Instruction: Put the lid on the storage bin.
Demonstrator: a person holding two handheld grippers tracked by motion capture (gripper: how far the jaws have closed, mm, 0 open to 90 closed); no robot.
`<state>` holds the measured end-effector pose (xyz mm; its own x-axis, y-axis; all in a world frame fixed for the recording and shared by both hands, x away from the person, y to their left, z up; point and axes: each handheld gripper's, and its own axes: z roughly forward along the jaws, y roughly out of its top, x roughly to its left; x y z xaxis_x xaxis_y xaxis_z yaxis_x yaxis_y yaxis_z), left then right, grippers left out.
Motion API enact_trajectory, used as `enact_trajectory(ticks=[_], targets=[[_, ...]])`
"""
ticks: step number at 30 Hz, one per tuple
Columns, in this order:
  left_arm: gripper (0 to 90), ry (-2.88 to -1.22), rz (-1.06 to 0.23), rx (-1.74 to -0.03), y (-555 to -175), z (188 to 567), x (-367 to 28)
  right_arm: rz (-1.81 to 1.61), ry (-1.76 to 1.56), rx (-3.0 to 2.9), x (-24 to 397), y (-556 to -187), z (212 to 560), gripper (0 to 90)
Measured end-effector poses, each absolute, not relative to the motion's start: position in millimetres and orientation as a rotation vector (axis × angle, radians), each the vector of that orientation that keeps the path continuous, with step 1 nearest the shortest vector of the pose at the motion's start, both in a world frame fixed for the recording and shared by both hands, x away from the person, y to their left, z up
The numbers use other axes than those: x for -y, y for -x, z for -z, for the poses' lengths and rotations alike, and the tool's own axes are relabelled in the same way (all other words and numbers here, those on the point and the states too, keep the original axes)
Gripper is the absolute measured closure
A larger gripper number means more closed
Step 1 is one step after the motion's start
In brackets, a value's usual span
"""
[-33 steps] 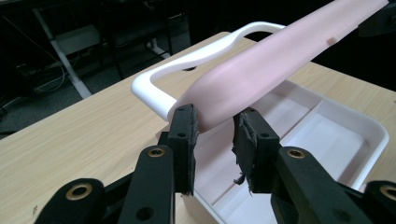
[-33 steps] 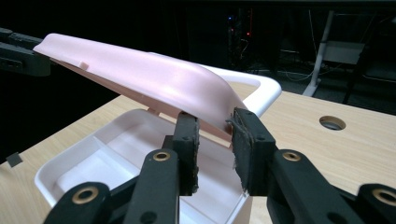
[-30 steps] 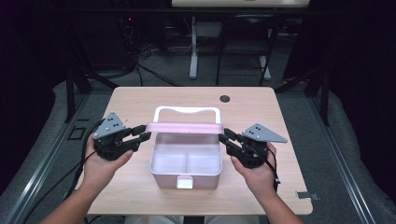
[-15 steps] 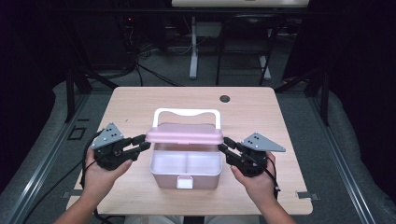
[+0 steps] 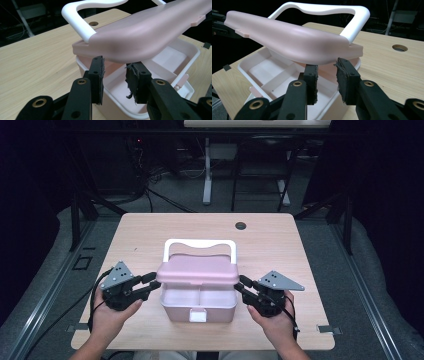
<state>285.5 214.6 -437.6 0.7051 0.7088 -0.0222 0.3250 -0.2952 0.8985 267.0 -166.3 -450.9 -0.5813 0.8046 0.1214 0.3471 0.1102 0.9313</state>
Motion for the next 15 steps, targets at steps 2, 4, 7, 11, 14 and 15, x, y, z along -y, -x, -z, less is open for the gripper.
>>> enact_trajectory(ticks=[2,4,7,11,14,15], targets=[[66.3,-1.891,-0.467,-0.809,-284.5,439.9,-216.3,-1.470,-1.120,-1.980,167.0,-265.9,452.1,70.1],[65.9,-1.889,-0.461,-0.813,-283.9,441.8,-217.5,-1.472,-1.121,-1.983,167.6,-264.9,453.3,70.1],[65.5,-1.896,-0.461,-0.816,-282.5,444.1,-219.6,-1.476,-1.128,-1.991,168.0,-263.6,456.1,70.0],[64.6,-1.914,-0.459,-0.812,-280.3,446.7,-221.0,-1.474,-1.132,-1.996,169.3,-261.4,459.9,69.9],[64.2,-1.922,-0.462,-0.812,-278.9,447.6,-221.7,-1.476,-1.145,-2.002,170.9,-259.9,462.4,69.9],[64.1,-1.924,-0.460,-0.814,-278.2,448.0,-221.9,-1.475,-1.144,-2.002,171.5,-259.6,463.0,69.9]])
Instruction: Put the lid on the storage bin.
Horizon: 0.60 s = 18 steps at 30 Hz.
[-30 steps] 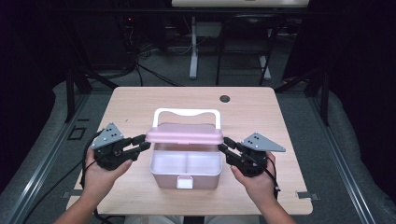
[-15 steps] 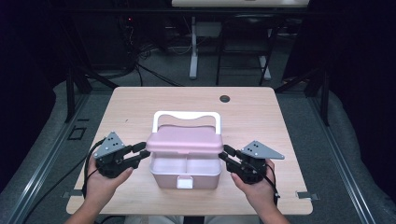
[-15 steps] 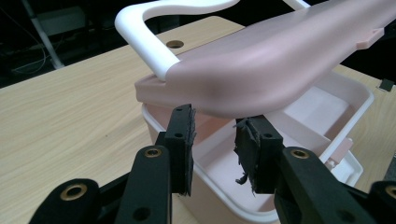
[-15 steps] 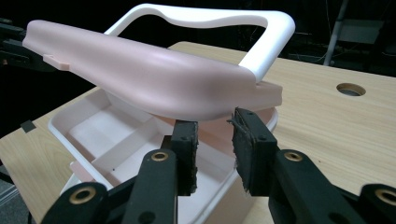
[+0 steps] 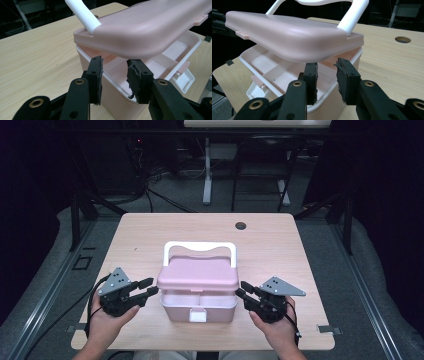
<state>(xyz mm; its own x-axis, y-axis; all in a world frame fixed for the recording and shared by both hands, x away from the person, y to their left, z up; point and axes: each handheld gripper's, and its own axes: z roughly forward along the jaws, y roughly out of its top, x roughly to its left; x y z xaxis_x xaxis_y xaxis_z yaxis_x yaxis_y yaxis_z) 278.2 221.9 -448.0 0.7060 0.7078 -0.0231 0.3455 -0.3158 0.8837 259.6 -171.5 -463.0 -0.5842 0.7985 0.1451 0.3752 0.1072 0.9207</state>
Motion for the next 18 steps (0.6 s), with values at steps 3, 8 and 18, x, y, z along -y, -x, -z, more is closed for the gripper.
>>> enact_trajectory(ticks=[3,8,18], targets=[[64.1,-1.926,-0.458,-0.815,-277.5,449.6,-222.1,-1.475,-1.151,-2.005,174.0,-257.8,464.7,69.9],[64.0,-1.939,-0.448,-0.817,-276.9,453.0,-223.5,-1.469,-1.165,-2.015,176.0,-256.3,468.1,69.9],[64.0,-1.945,-0.449,-0.831,-275.0,454.9,-228.8,-1.459,-1.175,-2.024,177.3,-254.3,471.4,70.0]])
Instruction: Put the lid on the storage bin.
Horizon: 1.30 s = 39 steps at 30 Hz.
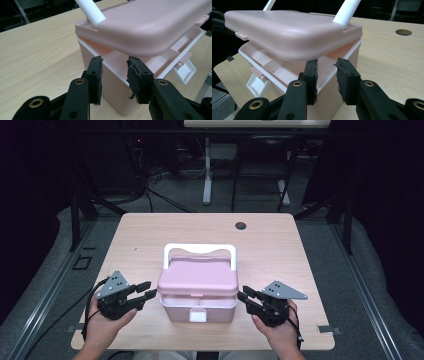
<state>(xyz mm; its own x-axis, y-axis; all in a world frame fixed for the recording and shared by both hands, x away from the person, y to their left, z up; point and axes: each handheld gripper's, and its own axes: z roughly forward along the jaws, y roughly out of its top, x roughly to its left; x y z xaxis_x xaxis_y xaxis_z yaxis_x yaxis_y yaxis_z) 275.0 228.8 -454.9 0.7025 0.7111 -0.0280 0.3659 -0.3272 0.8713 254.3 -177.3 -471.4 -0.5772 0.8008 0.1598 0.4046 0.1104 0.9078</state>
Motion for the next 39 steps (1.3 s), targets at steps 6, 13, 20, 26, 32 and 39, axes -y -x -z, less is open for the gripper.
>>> enact_trajectory(ticks=[6,13,20,26,32,39], targets=[[63.6,-1.928,-0.447,-0.840,-274.2,454.7,-232.8,-1.436,-1.180,-2.037,178.2,-252.1,474.3,69.9],[63.3,-1.927,-0.448,-0.848,-275.4,454.6,-234.8,-1.454,-1.203,-2.010,186.6,-250.0,472.6,69.5],[60.4,-1.924,-0.455,-0.869,-279.8,457.9,-237.9,-1.453,-1.220,-1.999,190.8,-252.6,472.8,68.4],[56.3,-1.913,-0.472,-0.908,-287.3,463.8,-245.7,-1.452,-1.231,-1.981,192.6,-257.1,473.4,63.4],[54.6,-1.889,-0.488,-0.947,-295.4,468.2,-256.1,-1.438,-1.253,-1.952,197.3,-266.1,474.7,60.1],[53.5,-1.865,-0.496,-0.983,-305.3,470.4,-265.4,-1.425,-1.319,-1.896,209.9,-280.3,477.6,57.0]])
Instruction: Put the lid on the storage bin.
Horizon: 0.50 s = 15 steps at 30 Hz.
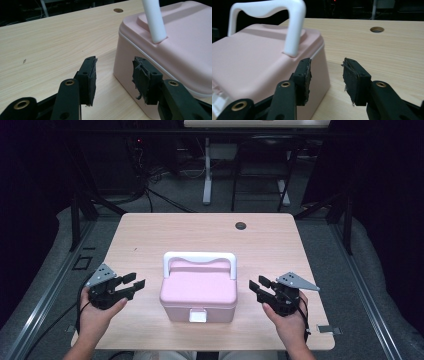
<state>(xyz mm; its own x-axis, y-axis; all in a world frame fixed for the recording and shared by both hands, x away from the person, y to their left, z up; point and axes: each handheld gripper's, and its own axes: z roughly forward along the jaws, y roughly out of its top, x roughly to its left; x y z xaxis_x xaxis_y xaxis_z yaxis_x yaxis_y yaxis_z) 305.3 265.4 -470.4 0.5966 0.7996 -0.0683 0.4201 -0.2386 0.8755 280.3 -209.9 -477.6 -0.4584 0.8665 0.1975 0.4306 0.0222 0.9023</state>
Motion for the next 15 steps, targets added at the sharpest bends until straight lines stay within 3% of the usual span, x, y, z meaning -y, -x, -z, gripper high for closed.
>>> enact_trajectory(ticks=[15], targets=[[51.1,-1.852,-0.490,-1.058,-324.0,494.7,-272.1,-1.347,-1.395,-1.830,231.4,-292.2,492.2,54.1]])
